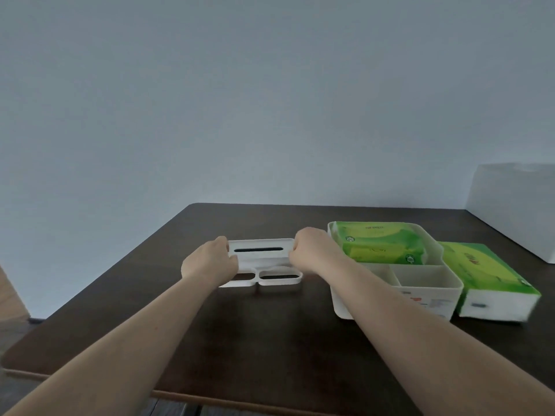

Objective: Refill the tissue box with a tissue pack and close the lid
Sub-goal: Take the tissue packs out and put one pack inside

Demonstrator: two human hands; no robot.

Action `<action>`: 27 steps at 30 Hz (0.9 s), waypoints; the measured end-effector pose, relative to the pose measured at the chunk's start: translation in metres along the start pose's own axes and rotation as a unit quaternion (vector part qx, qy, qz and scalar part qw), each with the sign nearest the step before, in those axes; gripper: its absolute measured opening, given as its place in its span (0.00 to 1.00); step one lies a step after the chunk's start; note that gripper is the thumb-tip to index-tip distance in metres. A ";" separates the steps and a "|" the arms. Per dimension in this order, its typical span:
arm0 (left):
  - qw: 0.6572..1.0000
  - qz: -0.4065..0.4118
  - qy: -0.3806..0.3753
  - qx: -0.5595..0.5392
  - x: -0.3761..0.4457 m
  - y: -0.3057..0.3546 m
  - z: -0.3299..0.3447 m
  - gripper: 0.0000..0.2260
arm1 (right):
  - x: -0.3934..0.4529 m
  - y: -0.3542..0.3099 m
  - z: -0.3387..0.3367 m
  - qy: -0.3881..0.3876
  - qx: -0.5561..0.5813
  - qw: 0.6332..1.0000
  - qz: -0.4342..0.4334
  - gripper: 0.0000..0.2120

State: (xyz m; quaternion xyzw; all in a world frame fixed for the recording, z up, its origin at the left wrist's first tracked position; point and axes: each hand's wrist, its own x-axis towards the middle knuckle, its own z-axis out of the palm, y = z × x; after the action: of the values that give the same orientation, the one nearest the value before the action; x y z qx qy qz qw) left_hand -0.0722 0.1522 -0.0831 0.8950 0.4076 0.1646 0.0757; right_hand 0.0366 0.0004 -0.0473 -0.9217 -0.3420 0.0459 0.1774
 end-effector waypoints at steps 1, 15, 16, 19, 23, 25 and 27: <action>1.000 0.006 0.001 -0.012 -0.002 0.009 -0.003 0.10 | -0.003 0.004 -0.007 0.021 0.021 0.999 -0.011 0.13; 0.972 0.085 -0.073 -0.207 -0.028 0.151 -0.022 0.16 | -0.053 0.154 -0.076 0.320 0.075 0.935 0.131 0.13; 0.973 0.081 -0.084 -0.198 -0.030 0.158 -0.021 0.16 | -0.055 0.163 -0.076 0.288 0.055 0.943 0.159 0.16; 0.980 0.082 -0.101 -0.150 -0.031 0.176 -0.017 0.16 | -0.058 0.184 -0.073 0.177 0.009 0.955 0.238 0.24; 0.985 0.076 -0.106 -0.116 -0.030 0.192 -0.009 0.16 | -0.060 0.209 -0.065 0.117 0.026 0.954 0.273 0.42; 0.983 0.055 -0.120 -0.130 -0.030 0.197 -0.004 0.12 | -0.062 0.217 -0.066 0.133 0.048 0.954 0.264 0.44; 0.977 0.030 -0.117 -0.176 -0.029 0.200 -0.001 0.08 | -0.066 0.224 -0.066 0.148 0.075 0.947 0.274 0.40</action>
State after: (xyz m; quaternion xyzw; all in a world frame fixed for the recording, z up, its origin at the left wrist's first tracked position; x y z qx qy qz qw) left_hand 0.0505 -0.0014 -0.0348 0.8925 0.3337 0.1301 0.2742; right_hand 0.1375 -0.2196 -0.0689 -0.9603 -0.0423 -0.0185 0.2751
